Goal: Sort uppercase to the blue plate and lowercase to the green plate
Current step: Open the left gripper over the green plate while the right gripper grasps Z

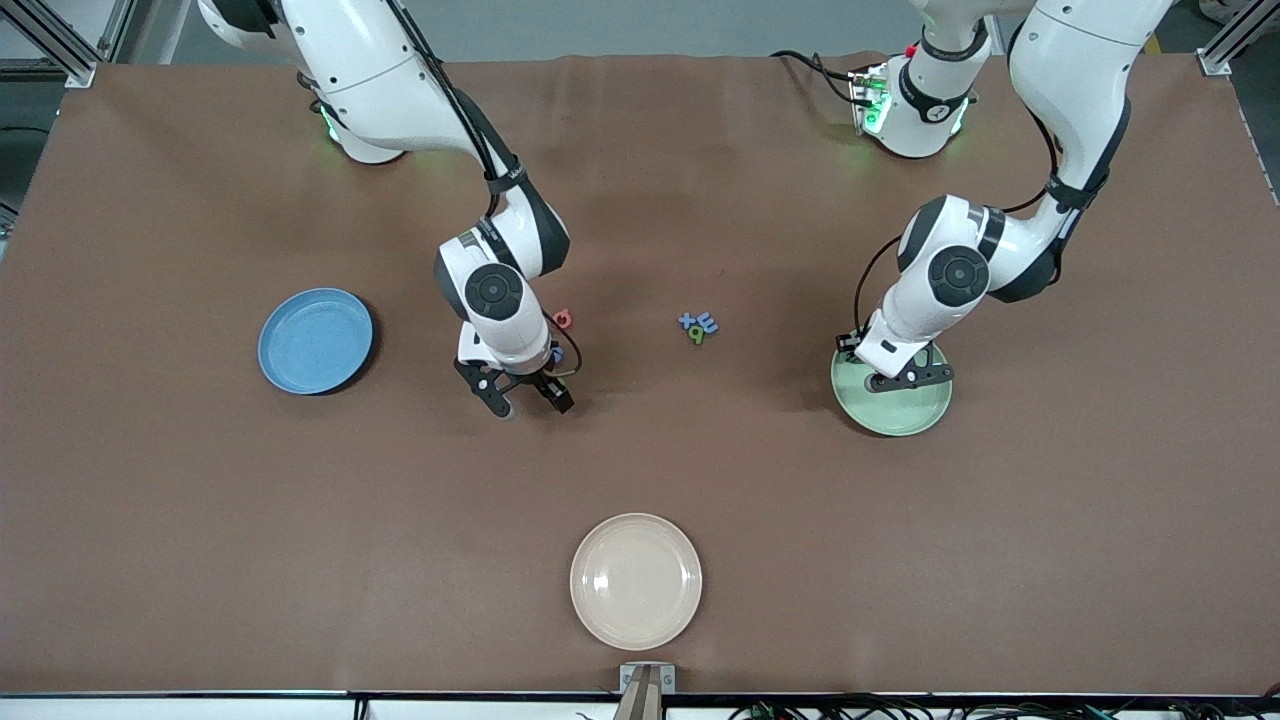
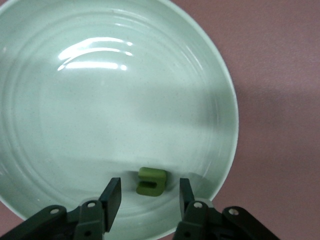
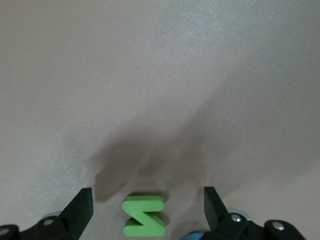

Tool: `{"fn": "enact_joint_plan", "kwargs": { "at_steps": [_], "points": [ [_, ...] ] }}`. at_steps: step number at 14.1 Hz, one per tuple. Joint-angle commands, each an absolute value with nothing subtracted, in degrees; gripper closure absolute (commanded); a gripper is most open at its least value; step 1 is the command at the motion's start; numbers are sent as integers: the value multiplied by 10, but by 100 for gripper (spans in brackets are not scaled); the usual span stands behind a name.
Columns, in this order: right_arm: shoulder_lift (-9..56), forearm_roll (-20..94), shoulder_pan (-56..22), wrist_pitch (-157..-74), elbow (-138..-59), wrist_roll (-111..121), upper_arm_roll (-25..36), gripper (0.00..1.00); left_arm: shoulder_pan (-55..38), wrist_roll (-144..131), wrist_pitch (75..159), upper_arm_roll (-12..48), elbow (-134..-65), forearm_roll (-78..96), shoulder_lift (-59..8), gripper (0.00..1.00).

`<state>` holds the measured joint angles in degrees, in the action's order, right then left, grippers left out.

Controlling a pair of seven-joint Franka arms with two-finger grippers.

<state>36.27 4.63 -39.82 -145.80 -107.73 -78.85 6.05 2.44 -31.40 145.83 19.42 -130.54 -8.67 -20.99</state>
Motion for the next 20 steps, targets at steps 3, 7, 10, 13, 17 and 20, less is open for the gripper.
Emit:
{"fn": "enact_joint_plan", "kwargs": {
  "at_steps": [3,7,10,13,17,20],
  "points": [
    [371,41,-422,-1461,-1073,-801,69,3,21,-316,1456,222,-1292,-97,-189,11],
    [373,41,-426,-1463,-1072,-801,69,8,13,-358,1455,272,-1263,-97,-192,0],
    [373,41,-426,-1463,-1071,-801,69,13,-40,-366,1455,276,-1245,-96,-196,0],
    [373,41,-426,-1463,-1068,-800,69,17,-90,-366,1455,274,-1228,-112,-198,0],
    [373,41,-425,-1463,-1068,-800,69,30,-127,-290,1456,277,-1198,-214,-238,1],
    [372,40,-418,-1463,-1068,-799,69,40,-155,-185,1457,277,-1185,-247,-259,1]
  ]
}}
